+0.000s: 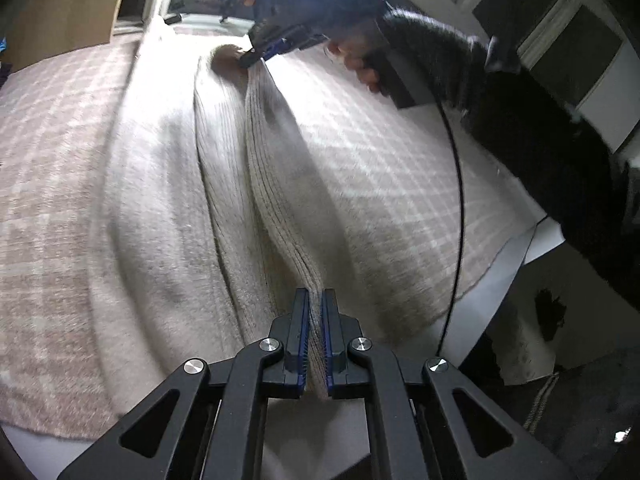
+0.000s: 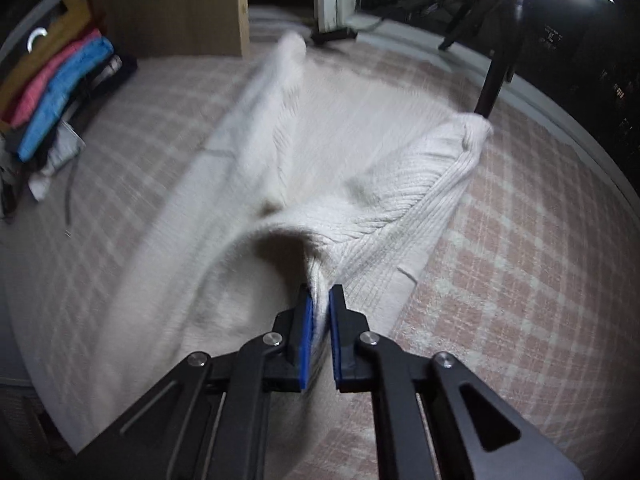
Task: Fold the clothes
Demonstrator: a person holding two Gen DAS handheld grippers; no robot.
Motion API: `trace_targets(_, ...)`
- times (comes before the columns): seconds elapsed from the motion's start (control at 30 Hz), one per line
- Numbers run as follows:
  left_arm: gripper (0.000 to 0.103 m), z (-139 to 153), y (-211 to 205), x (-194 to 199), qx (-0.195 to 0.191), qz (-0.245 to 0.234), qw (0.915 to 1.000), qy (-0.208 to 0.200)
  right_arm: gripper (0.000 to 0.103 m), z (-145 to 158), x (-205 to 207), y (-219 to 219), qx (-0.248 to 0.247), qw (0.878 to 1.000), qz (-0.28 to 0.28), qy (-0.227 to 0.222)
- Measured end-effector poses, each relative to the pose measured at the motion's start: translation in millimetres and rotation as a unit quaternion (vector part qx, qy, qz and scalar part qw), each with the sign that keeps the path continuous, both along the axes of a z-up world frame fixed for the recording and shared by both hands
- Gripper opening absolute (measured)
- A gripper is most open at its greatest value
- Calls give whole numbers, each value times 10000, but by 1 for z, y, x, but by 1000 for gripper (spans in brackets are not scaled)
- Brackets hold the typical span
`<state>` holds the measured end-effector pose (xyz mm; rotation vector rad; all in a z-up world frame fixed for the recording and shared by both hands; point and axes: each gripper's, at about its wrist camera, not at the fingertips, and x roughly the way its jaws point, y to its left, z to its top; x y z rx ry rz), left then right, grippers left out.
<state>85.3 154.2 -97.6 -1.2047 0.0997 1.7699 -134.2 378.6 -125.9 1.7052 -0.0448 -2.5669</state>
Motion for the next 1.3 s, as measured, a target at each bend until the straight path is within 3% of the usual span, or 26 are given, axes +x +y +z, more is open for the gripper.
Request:
trace_targets(0.13,5,10,-9,4,19,149,9998,141,8,4,-12,-12,-219,9997,98,101)
trace_targets(0.2,5,-3,-3,3,-202,163,9997,42,9,-16,-26,-22,-237,9994,196,-125)
trace_targets(0.23,6,-12,0,3,-335,164,9993,-24,15,-26,-30,-26,-191,9991,276,-264)
trace_targets(0.3,7,-20,3,0,-352,227,9990,-136,16,-31,-30,-30,-140,9986,385,-328)
trace_targets(0.4,7,-8,4,0,-465,166,9988,-76,23,-7,-16,-9,-869,9956,339,-129)
trace_targets(0.5,7,12,-6,1,-451,126,9989,49,32,29,8,36,-1430,9882,99,544)
trace_targets(0.6,7,28,-14,-5,-474,149,9986,193,32,32,9,85,-1096,9884,-556,894)
trace_targets(0.7,7,37,-12,-20,-593,154,9973,406,29,21,-7,105,-938,9871,-884,954)
trace_targets(0.77,7,38,-11,-32,-667,238,9965,446,17,11,-22,110,-785,9871,-972,997)
trace_targets(0.9,7,34,-8,-47,-839,402,9947,433,17,-17,-64,95,-464,9912,-885,872)
trace_targets(1.03,7,23,-11,-57,-1034,521,9929,284,18,-39,-99,79,-449,9936,-668,795)
trace_targets(1.3,7,17,-15,-76,-1075,661,9918,189,19,-37,-104,64,-84,9955,-368,870)
